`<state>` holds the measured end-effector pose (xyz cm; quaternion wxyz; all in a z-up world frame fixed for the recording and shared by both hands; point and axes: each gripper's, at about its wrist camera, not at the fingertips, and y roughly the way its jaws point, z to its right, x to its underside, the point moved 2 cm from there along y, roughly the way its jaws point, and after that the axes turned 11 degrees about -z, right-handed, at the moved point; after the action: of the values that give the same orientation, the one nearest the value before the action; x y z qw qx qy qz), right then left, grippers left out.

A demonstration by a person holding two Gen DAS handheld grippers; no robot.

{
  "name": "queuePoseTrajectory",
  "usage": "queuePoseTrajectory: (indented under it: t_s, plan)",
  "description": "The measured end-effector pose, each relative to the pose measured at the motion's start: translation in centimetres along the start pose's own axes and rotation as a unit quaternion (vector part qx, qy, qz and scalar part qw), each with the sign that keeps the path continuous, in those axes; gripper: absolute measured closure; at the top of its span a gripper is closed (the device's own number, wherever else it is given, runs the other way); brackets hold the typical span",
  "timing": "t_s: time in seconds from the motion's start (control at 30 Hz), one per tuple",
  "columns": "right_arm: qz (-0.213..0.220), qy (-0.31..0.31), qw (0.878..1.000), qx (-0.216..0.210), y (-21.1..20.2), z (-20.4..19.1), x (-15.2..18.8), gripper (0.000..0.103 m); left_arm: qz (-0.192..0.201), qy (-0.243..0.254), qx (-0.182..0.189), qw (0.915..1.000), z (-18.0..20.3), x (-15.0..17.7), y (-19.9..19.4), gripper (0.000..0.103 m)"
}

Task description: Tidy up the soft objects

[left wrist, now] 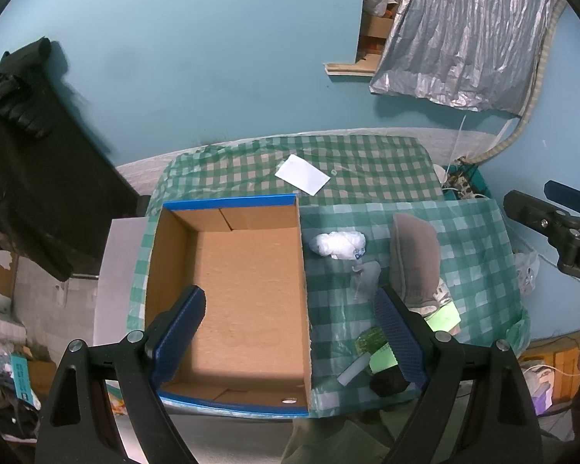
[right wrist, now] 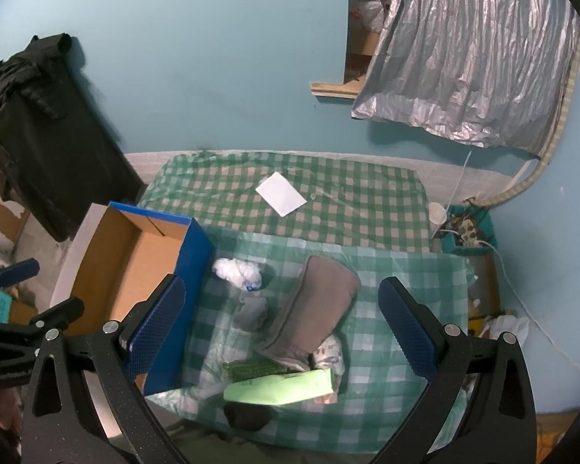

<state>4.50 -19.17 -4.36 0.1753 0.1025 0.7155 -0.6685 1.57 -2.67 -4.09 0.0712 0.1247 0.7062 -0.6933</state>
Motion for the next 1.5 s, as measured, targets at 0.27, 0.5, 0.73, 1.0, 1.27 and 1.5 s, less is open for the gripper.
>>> queuePoseTrajectory:
  t_s: [0.27, 0.5, 0.73, 1.0, 1.27, 1.5]
  plan:
    - [-0.026, 0.024, 0.999, -0.004, 1.3, 2.7, 0.2, 0.002, -0.017, 0.001, -0.006, 0.9998, 0.7, -0.8, 1.7, 0.013]
    - [-0.056, 0.038, 0.998, 0.001, 3.2, 5.6, -0.5, 0.002, -0.042, 0.001, -0.006, 0.9991, 1.1, -1.8, 4.4, 0.013]
    - [-0.088, 0.039, 0.995, 0.001, 5.9, 7.7, -0.3, 0.002, -0.057, 0.015, -0.016, 0.9981, 2.4, -2.7, 6.8, 0.013]
    - [-0.133, 0.032, 0.991, 0.004, 10.1, 8.8, 0.8, 0.002, -0.07, 0.037, -0.009, 0.9968, 4.6, -3.6, 9.0, 0.013]
    - [-0.196, 0.027, 0.98, 0.013, 15.7, 10.1, 4.2, 0.005, -0.092, 0.055, 0.007, 0.9942, 7.4, -3.6, 11.8, 0.013]
    - [-0.23, 0.025, 0.973, -0.012, 19.0, 10.5, 7.0, 0.006, -0.105, 0.102, 0.002, 0.9892, 10.5, -3.0, 14.8, 0.013]
